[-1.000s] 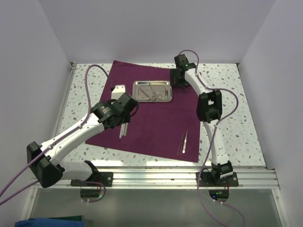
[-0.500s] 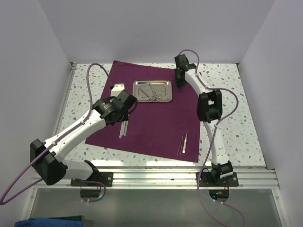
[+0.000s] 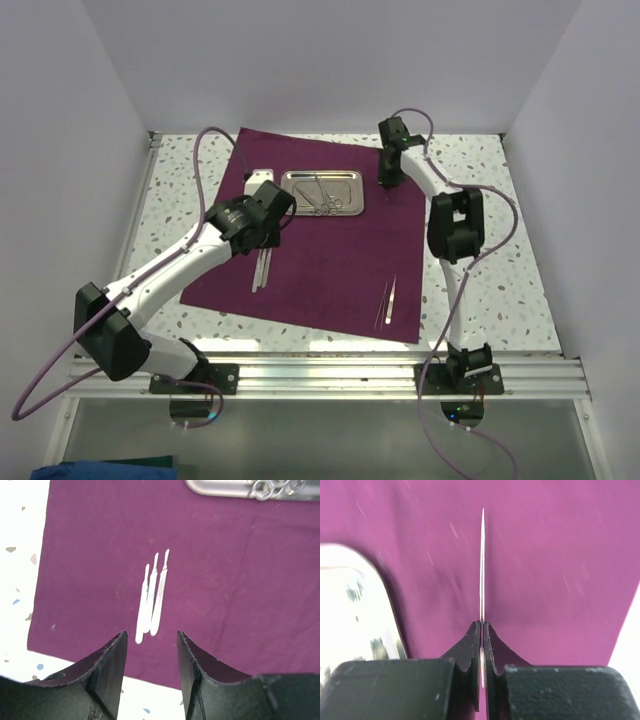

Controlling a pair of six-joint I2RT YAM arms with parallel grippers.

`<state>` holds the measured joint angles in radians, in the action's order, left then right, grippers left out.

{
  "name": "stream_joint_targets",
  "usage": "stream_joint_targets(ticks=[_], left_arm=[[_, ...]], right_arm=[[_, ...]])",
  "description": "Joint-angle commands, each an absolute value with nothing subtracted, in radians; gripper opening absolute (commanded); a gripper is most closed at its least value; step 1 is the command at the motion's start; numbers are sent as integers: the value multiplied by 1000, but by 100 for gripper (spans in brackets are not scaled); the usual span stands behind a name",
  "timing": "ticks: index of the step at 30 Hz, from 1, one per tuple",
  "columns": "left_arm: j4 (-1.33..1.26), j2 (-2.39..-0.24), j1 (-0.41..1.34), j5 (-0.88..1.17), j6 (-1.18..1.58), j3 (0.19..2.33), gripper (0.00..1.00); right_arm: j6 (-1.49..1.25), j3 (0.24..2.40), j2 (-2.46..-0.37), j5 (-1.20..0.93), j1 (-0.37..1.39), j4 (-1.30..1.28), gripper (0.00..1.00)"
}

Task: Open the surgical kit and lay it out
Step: Pick up the medical item from the container, then place the medical item in the surgical kit.

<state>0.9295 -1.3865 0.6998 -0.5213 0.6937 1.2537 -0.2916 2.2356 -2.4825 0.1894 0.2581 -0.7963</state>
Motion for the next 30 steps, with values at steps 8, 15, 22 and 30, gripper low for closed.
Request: stream_joint_targets(ticks=[8,15,22,30], left_arm=[[680,-1546,586,-351,581,1414,59],[603,-1813,523,-304,531,1595,60],[633,-2046,489,-250,519,1874,58],[641,-2192,489,-195,522,2045,57]], right_arm=[[-531,1576,-1791,19,310,-670,0],[-696,1126,-1517,-43,480,-643,0],[-815,882,-1309,-12,511,-718,0],[-864,756,-1227,-54,511,-721,0]])
